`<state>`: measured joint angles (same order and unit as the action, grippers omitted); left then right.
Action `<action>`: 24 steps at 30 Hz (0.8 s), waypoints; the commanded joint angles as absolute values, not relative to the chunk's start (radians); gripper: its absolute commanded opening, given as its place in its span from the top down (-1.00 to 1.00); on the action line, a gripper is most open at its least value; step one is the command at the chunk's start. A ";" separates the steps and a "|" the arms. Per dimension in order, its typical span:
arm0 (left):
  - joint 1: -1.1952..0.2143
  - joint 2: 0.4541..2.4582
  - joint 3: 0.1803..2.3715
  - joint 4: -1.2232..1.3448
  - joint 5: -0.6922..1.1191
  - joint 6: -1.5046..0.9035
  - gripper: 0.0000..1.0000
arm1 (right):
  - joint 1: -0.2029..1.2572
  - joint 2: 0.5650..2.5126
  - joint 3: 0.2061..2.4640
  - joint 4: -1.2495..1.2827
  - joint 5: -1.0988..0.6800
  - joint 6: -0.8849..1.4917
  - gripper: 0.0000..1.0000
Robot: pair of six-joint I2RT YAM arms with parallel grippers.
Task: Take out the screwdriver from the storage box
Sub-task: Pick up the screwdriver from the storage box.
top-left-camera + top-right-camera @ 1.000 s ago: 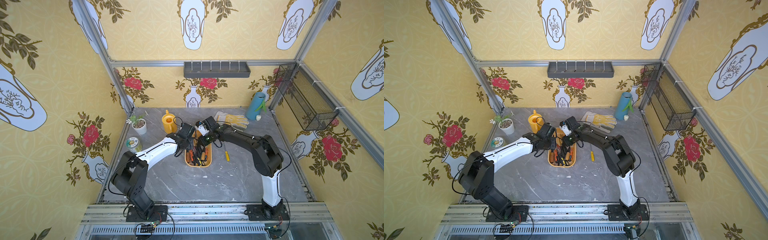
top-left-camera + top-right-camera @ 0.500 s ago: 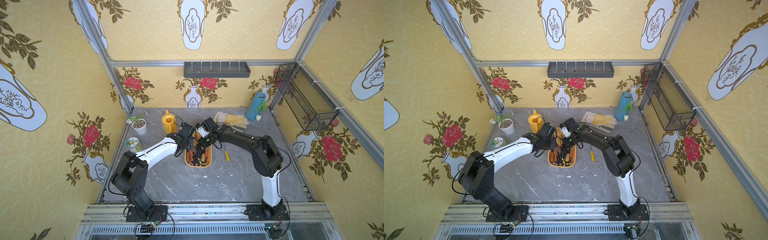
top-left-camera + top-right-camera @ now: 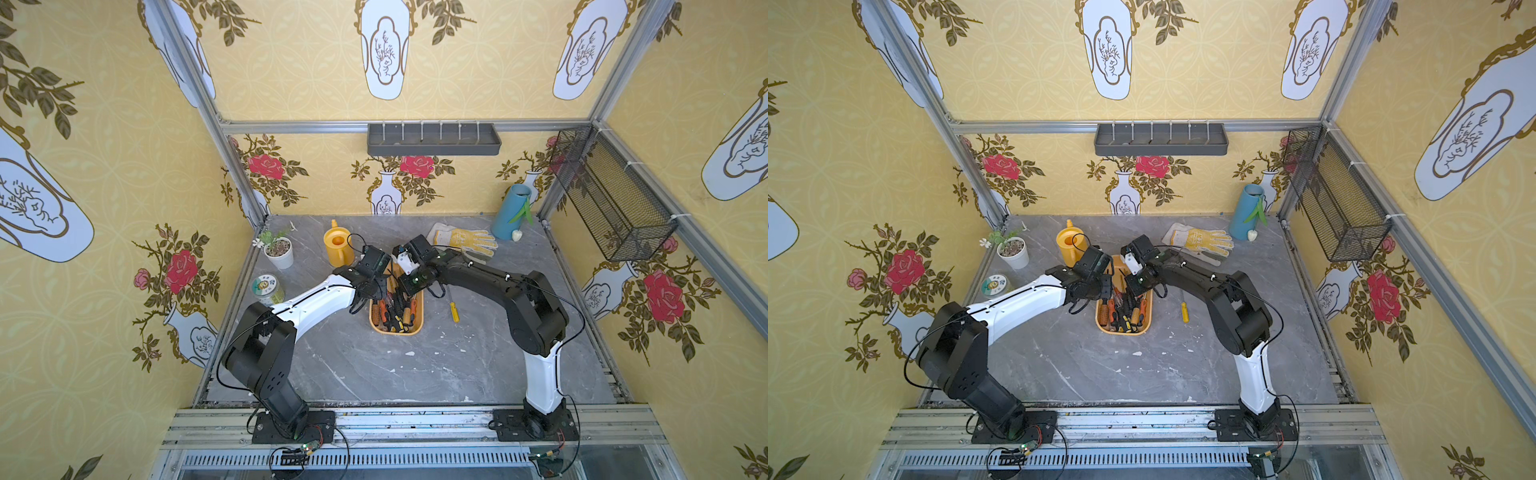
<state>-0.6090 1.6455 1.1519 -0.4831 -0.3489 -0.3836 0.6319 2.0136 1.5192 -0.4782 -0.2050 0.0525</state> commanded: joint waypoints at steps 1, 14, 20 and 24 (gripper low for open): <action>-0.609 1.649 1.155 -0.431 -0.366 -0.394 1.00 | 0.632 1.996 1.514 -0.467 -0.223 0.074 1.00; -0.609 1.656 1.148 -0.432 -0.414 -0.407 1.00 | 0.602 1.913 1.523 -0.491 -0.247 0.131 1.00; -0.609 1.669 1.167 -0.446 -0.422 -0.412 1.00 | 0.579 1.836 1.524 -0.518 -0.207 0.143 1.00; -0.609 1.662 1.167 -0.447 -0.419 -0.417 1.00 | 0.566 1.779 1.515 -0.569 -0.139 0.141 1.00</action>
<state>-0.6090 1.6646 1.1610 -0.4877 -0.3969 -0.4011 0.5720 1.8107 1.5181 -0.5316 -0.1997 0.1318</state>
